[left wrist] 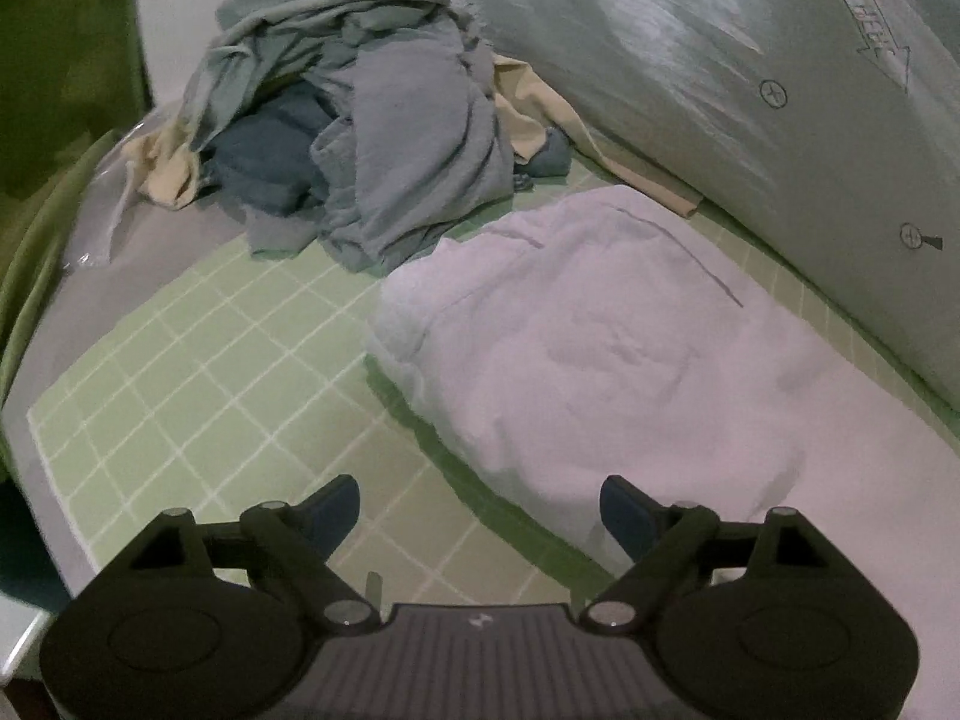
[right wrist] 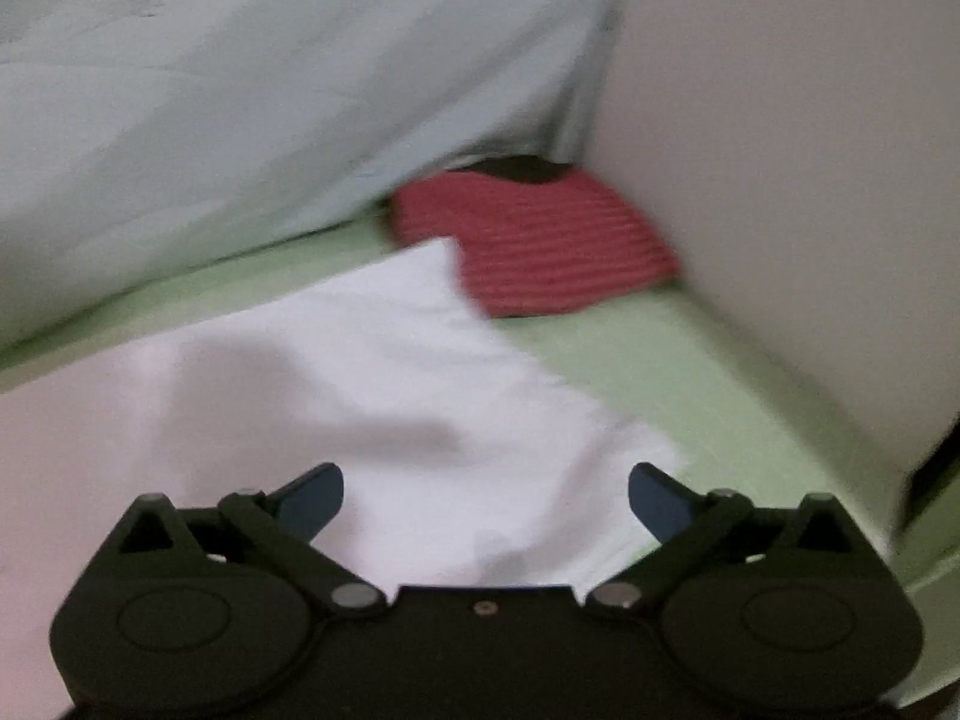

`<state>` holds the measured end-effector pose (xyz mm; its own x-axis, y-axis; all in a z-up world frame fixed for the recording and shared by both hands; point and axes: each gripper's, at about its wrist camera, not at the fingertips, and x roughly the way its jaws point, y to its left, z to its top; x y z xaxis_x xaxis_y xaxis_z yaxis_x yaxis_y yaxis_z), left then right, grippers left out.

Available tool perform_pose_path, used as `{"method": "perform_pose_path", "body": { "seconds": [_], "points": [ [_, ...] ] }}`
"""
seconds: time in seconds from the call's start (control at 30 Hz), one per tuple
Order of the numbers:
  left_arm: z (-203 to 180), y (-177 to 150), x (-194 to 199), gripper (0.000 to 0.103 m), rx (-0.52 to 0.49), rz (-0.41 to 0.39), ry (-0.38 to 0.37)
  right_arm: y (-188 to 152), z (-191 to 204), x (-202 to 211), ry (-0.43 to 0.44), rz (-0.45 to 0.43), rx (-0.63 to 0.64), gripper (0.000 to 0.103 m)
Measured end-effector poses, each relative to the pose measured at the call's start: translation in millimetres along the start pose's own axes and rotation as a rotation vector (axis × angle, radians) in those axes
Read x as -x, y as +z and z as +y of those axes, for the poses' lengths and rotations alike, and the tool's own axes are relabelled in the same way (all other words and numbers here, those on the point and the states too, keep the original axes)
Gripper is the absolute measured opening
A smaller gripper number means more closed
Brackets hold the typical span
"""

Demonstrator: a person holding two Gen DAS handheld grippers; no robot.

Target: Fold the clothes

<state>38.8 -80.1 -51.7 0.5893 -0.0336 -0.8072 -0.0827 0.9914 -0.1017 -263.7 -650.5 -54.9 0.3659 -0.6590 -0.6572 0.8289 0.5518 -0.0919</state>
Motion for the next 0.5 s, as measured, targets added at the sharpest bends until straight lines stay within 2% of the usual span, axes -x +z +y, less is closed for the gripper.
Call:
{"method": "perform_pose_path", "body": {
  "seconds": [0.07, 0.23, 0.33, 0.5],
  "points": [
    [2, 7, -9, 0.089, -0.015, 0.012, -0.016, -5, 21, 4, 0.053, 0.033, 0.004, 0.103],
    [9, 23, -34, 0.092, -0.065, 0.027, -0.048, -23, 76, 13, 0.102, 0.079, 0.065, 0.103],
    [15, 32, -51, 0.093, -0.082, 0.049, -0.065, -36, 98, 15, 0.141, 0.130, 0.029, 0.103],
    [22, 46, -70, 0.093, -0.081, 0.072, -0.096, -52, 117, 4, 0.126, 0.217, -0.062, 0.103]
  ]
}}
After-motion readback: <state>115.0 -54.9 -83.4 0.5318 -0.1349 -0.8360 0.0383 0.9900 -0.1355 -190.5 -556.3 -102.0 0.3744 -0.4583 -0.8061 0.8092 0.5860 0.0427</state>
